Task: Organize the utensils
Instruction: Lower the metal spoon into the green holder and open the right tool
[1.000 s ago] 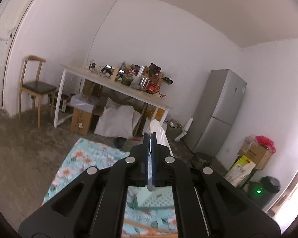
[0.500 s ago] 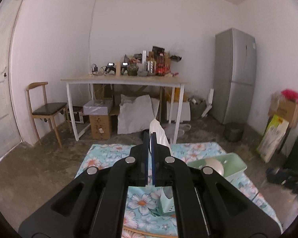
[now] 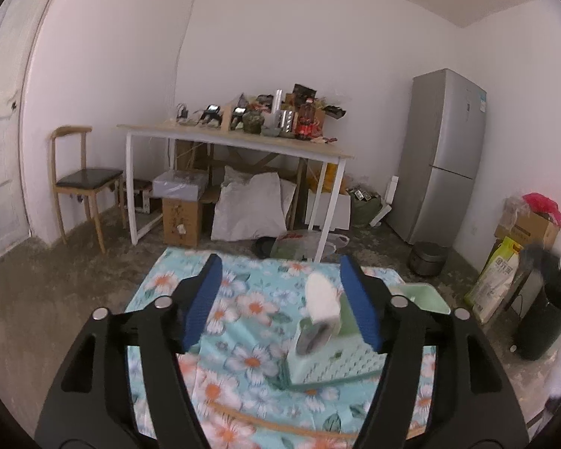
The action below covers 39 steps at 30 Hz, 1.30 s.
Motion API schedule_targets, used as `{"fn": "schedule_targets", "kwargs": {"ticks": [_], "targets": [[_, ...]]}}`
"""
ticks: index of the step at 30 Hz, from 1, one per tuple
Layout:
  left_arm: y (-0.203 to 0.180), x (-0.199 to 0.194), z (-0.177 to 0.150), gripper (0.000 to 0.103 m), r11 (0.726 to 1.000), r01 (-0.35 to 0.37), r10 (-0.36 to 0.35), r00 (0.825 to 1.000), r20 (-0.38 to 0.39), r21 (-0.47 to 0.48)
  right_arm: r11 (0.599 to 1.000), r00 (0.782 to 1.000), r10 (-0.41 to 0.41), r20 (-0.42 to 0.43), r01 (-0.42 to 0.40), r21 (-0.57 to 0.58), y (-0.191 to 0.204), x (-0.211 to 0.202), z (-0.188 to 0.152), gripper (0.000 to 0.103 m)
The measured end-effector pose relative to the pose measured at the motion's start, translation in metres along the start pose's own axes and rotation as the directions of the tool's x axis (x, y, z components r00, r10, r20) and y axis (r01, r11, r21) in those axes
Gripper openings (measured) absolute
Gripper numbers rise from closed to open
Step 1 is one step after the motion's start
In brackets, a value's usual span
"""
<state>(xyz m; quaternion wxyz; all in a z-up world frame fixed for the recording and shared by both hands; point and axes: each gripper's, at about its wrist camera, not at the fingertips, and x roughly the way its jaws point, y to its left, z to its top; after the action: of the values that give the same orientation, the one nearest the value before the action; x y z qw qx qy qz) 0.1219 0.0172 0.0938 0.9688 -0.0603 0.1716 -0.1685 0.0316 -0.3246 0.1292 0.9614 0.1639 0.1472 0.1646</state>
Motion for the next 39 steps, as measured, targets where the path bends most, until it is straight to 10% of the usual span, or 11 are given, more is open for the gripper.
{"fn": "schedule_targets", "kwargs": {"ticks": [12, 19, 30, 39], "targets": [[0.041, -0.021, -0.062, 0.07, 0.998, -0.031, 0.022, 0.989, -0.148, -0.055, 0.995, 0.998, 0.014, 0.06, -0.008, -0.104, 0.021, 0.05, 0.034, 0.036], [0.046, -0.017, -0.087, 0.07, 0.995, 0.0, -0.021, 0.977, -0.214, -0.097, 0.995, 0.99, -0.091, -0.11, 0.085, -0.054, -0.008, 0.109, -0.009, 0.037], [0.048, -0.025, -0.099, 0.07, 0.993, 0.029, -0.054, 0.975, -0.215, -0.116, 0.994, 0.991, -0.112, -0.07, 0.112, 0.004, -0.007, 0.046, -0.026, 0.051], [0.059, -0.038, -0.118, 0.074, 0.989, 0.038, -0.072, 0.966, -0.247, -0.142, 0.983, 0.963, -0.125, -0.24, 0.154, 0.104, -0.007, 0.021, -0.101, 0.052]]}}
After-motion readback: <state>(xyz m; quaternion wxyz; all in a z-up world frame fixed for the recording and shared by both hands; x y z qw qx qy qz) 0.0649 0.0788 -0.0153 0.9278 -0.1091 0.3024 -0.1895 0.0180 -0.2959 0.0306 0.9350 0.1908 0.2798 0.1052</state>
